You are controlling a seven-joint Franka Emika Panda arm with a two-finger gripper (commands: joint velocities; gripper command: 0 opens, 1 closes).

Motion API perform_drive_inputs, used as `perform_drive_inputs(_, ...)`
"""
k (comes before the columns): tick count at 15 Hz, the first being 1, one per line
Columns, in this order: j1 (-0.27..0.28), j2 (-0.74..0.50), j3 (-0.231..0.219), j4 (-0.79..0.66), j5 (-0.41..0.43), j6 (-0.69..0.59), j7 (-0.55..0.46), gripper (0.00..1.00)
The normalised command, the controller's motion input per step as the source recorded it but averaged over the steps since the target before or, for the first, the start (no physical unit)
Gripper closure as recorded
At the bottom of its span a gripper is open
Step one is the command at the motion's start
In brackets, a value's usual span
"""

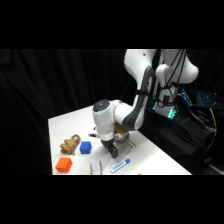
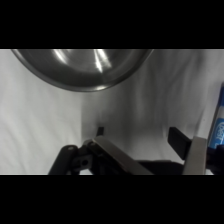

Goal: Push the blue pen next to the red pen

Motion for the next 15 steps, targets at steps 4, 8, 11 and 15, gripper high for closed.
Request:
perform_drive_inputs(4, 0.13, 0.03, -0.08, 0.0, -0.121, 0.12, 0.17, 0.0)
perform_drive_inputs(8, 0.22, 0.01, -0.09, 0.04, -0.158, 0.03, 0.24, 0.0)
perform_drive_inputs(11, 0.265, 0.03, -0.086, 0.1, -0.175, -0.09, 0.26, 0.0)
perform_drive_inputs(15, 0.228, 0.06, -0.078, 0.15, -0.171, -0.15, 0.22, 0.0)
